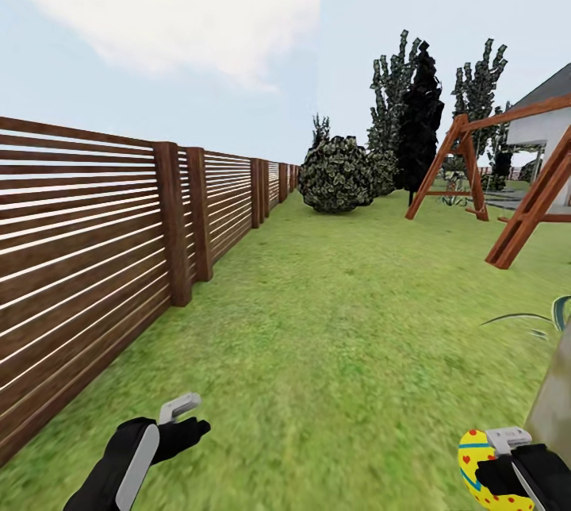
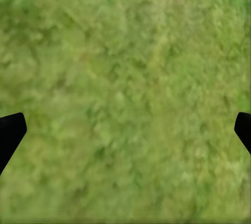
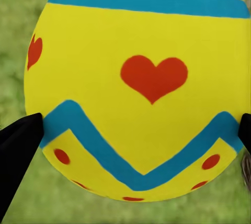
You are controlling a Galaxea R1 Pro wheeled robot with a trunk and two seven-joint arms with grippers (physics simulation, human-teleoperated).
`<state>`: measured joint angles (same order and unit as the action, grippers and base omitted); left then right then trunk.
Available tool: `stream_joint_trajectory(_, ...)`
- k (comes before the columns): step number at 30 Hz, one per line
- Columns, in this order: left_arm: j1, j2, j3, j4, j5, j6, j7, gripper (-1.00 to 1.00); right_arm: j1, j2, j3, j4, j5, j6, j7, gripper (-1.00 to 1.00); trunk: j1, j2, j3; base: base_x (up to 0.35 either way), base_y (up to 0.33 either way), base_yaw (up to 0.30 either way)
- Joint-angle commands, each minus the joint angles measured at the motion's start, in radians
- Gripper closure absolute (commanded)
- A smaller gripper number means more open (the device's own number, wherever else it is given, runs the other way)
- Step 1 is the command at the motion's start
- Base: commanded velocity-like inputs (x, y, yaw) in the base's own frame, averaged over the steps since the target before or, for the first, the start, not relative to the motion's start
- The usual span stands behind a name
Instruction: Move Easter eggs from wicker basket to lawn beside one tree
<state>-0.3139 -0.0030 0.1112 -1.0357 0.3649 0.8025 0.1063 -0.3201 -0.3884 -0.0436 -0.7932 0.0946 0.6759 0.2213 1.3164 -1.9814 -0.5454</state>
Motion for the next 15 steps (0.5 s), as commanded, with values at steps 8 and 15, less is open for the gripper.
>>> stream_joint_trajectory(8,-0.001,-0.002,-0.001,-0.001,0.013,0.004,0.009,-1.0,0.0,0.0,-0.002,-0.001,0.01,0.004,0.009,1.0,0.015,-0.029,-0.014,0.0,0.0,0.0)
stream_joint_trajectory(15,-0.001,-0.002,-0.001,-0.001,0.012,0.005,0.009,-1.0,0.0,0.002,-0.001,-0.001,0.01,0.004,0.009,1.0,0.042,-0.078,-0.036,0.0,0.0,0.0)
